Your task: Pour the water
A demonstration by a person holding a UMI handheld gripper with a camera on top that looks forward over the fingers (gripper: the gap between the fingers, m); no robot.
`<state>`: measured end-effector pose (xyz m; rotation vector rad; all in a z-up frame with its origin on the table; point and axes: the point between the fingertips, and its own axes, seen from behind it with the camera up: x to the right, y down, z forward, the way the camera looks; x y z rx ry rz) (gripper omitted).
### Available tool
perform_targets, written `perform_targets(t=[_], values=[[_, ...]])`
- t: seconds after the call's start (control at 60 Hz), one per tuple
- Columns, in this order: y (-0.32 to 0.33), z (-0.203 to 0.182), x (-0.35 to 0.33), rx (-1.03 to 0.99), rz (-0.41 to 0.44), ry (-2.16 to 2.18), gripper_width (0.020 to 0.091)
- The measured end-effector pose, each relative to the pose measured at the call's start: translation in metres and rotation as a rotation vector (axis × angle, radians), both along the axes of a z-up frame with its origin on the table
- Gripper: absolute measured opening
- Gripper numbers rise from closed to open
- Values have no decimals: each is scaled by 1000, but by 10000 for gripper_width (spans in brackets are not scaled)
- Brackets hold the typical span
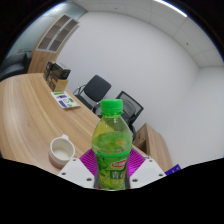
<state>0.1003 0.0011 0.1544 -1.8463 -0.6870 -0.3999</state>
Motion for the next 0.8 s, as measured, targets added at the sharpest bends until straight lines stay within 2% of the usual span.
perform_targets(t=[0.283, 0.433, 0.533, 0.617, 0.717, 0.8], values=[[10, -38, 21, -22, -64, 538, 347], [21, -54, 30, 9, -78, 628, 347], [27, -78, 37, 5, -98, 643, 350], [24, -76, 43, 37, -105, 675, 348], [24, -75, 46, 57, -117, 679, 413], [24, -75, 46, 61, -122, 677, 503]])
